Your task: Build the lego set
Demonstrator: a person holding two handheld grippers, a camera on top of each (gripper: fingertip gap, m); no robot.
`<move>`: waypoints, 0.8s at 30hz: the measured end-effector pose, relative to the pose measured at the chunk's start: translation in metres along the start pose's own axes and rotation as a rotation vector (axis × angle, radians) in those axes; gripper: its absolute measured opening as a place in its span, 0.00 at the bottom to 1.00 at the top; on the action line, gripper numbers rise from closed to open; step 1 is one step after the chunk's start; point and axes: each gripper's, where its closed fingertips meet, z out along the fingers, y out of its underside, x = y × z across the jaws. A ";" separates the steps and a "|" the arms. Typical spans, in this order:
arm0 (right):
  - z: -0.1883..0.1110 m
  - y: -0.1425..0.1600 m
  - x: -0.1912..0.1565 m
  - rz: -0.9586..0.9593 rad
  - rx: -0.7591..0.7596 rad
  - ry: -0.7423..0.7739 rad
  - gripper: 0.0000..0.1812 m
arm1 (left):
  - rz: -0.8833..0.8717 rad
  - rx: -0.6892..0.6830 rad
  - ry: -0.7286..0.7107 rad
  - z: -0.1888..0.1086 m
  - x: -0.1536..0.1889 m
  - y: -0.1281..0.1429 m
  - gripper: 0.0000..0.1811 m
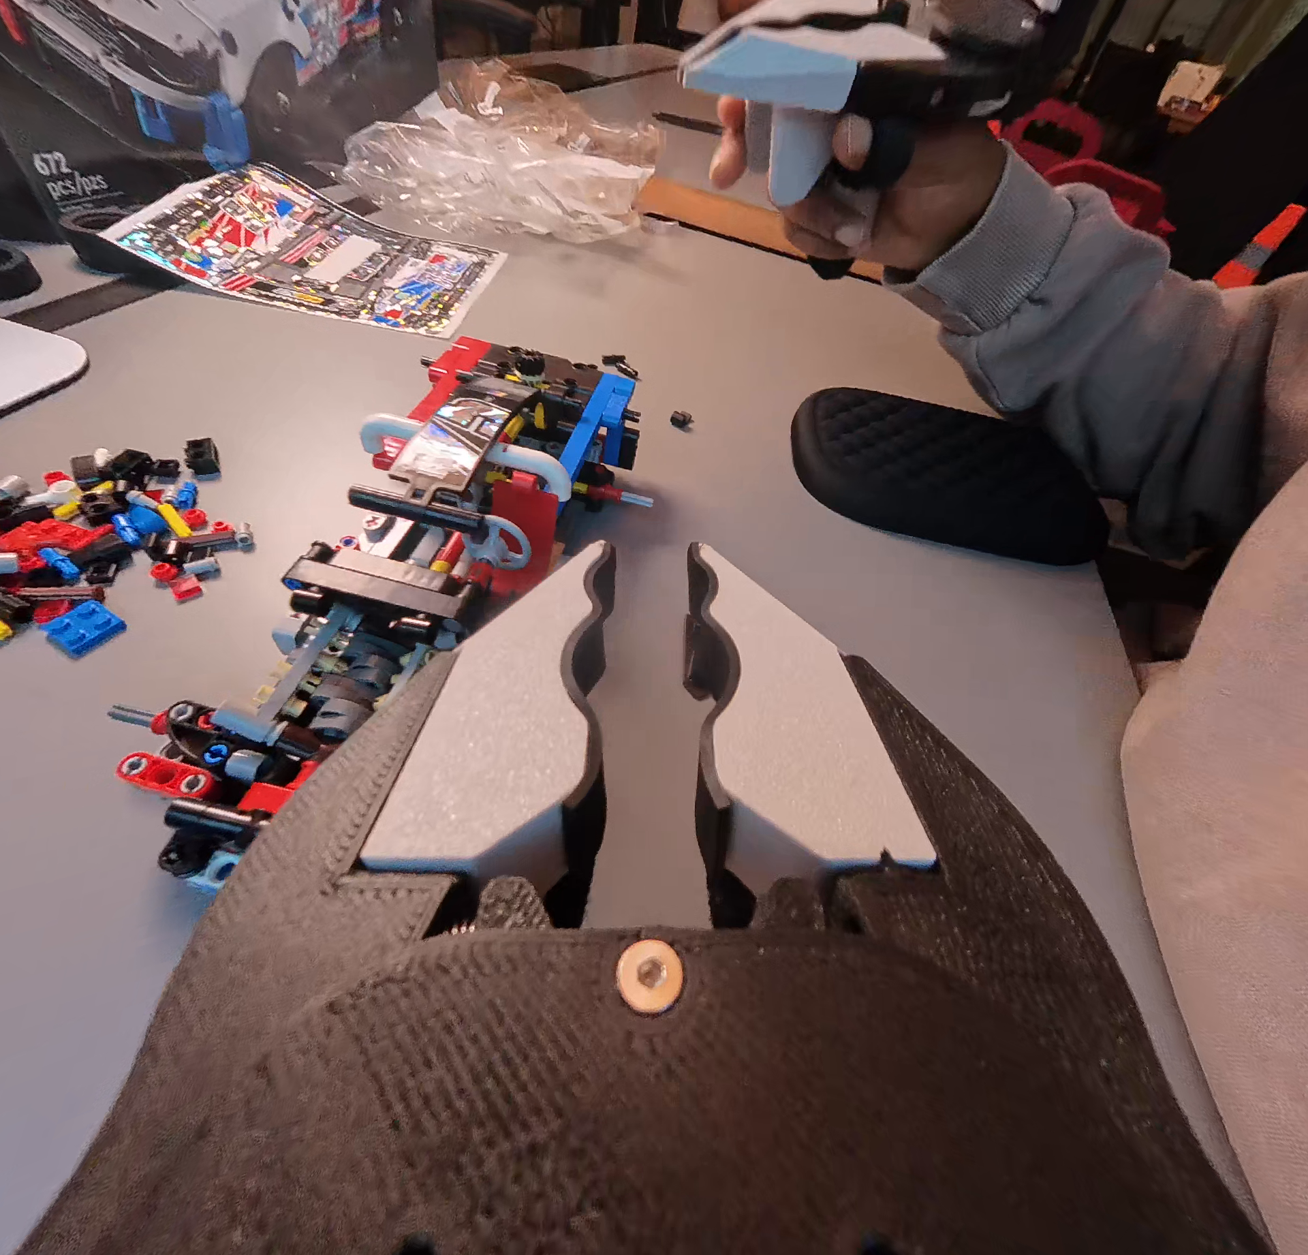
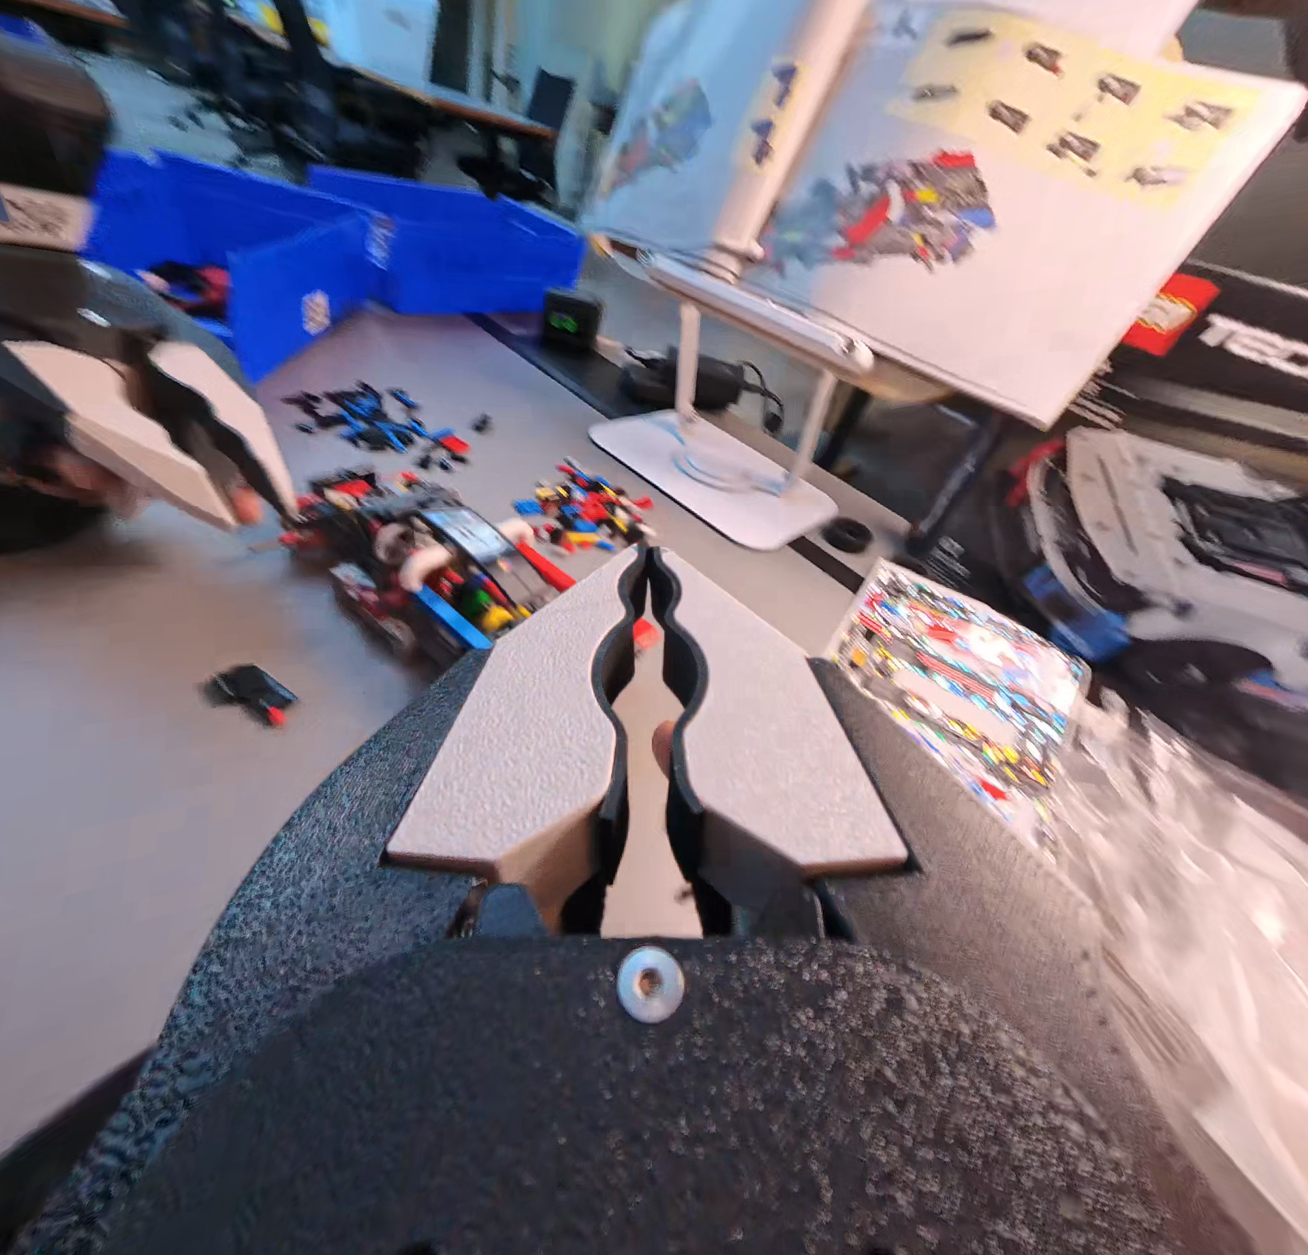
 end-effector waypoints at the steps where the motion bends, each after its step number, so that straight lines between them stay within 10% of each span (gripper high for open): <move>1: -0.007 0.016 0.014 -0.014 -0.064 0.056 0.00 | -0.003 0.015 -0.018 -0.002 -0.004 -0.002 0.10; 8: -0.035 0.145 0.035 0.049 -0.591 -0.031 0.07 | -0.043 0.050 -0.049 -0.008 -0.014 -0.006 0.10; 24: 0.000 0.174 0.039 -0.026 -0.776 -0.163 0.01 | -0.065 0.017 -0.026 -0.004 -0.014 0.001 0.08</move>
